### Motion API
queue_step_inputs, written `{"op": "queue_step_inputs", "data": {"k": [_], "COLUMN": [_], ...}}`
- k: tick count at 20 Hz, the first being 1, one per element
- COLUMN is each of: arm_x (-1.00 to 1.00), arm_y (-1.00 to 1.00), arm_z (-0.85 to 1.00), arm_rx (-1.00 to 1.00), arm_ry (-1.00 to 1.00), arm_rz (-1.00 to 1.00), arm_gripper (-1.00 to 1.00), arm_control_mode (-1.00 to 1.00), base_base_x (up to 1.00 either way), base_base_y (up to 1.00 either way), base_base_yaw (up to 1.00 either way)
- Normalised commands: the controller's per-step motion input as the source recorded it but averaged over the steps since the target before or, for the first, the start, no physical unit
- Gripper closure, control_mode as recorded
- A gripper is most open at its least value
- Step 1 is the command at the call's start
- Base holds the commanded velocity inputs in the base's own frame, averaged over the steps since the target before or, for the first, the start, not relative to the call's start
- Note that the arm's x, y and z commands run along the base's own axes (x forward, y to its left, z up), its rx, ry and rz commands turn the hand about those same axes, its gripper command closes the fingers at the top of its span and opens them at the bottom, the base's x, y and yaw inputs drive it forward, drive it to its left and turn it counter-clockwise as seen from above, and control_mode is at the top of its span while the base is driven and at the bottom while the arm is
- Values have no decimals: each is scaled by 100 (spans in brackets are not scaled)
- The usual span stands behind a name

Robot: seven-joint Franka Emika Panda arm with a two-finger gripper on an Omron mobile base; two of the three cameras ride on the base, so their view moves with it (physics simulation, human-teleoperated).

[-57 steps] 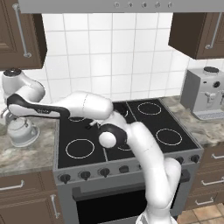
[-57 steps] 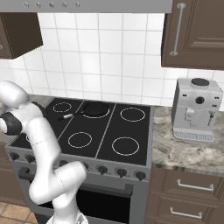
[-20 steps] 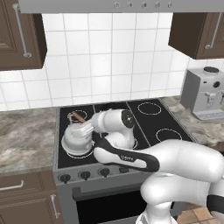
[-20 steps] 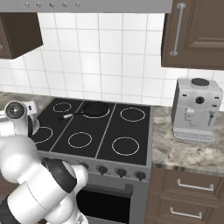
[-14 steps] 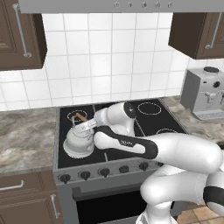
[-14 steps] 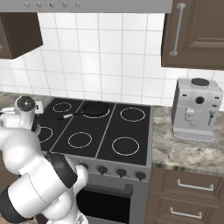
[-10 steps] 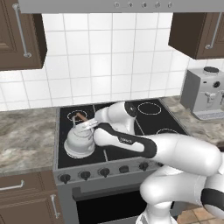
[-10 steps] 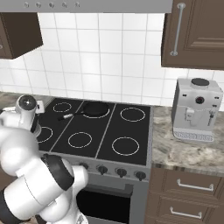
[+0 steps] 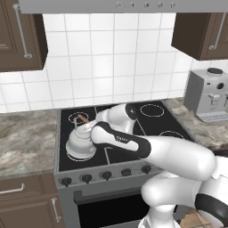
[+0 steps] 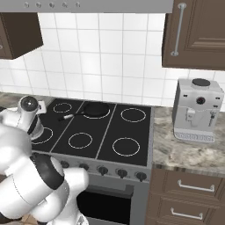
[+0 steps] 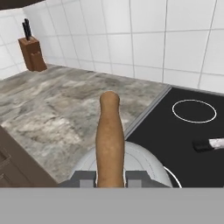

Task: Pick the kettle from the counter and place it on a stove burner. Then turn the burner on.

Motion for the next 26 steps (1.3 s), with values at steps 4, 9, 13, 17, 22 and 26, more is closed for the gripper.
{"op": "queue_step_inputs", "data": {"k": [4, 9, 13, 17, 22, 26], "arm_x": [40, 43, 44, 38, 30, 10], "arm_y": [0, 0, 0, 0, 2, 9], "arm_z": [-9, -9, -19, -25, -30, -24], "arm_rx": [0, -1, -3, -4, -2, 0], "arm_ry": [0, 5, 6, 5, 5, 3], "arm_rz": [0, 0, 0, 0, 0, 0], "arm_gripper": [100, 100, 100, 100, 100, 100], "arm_control_mode": [-100, -100, -100, -100, -100, -100], "base_base_x": [0, 0, 0, 0, 0, 0], "base_base_y": [0, 0, 0, 0, 0, 0], "base_base_yaw": [0, 0, 0, 0, 0, 0]}}
